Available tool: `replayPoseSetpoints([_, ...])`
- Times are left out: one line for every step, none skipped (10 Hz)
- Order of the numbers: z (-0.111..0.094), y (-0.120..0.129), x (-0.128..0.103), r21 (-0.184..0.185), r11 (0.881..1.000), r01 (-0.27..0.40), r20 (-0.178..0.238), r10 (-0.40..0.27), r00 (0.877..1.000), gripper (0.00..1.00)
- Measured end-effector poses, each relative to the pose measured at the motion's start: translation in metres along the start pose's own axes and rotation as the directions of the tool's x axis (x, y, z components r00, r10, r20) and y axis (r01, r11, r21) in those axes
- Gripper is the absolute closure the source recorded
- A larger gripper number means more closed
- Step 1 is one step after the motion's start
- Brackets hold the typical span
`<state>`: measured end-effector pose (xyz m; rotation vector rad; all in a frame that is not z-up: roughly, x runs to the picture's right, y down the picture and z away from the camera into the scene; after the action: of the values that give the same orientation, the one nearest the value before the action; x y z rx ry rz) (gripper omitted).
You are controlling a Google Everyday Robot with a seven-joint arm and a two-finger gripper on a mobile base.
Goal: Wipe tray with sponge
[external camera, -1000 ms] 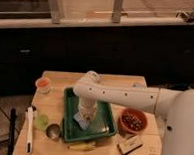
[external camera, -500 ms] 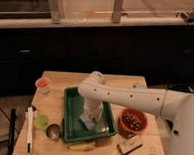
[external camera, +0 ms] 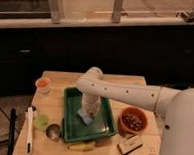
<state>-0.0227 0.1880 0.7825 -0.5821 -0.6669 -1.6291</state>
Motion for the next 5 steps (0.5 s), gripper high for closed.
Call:
replayPoseSetpoints([0.0, -0.003, -0.003, 0.005, 1.0, 0.015, 0.003, -0.015, 1.0, 0.97])
replayPoseSetpoints([0.0, -0.007, -0.01, 0.009, 0.999, 0.032, 0.005, -0.032, 0.999, 0.97])
replayPoseSetpoints([0.0, -0.01, -0.021, 0.013, 0.999, 0.046, 0.009, -0.046, 0.999, 0.97])
replayPoseSetpoints([0.0, -0.009, -0.031, 0.009, 0.999, 0.05, 0.016, -0.05, 0.999, 0.97])
replayPoseSetpoints([0.0, -0.007, -0.041, 0.004, 0.999, 0.05, 0.024, -0.051, 0.998, 0.97])
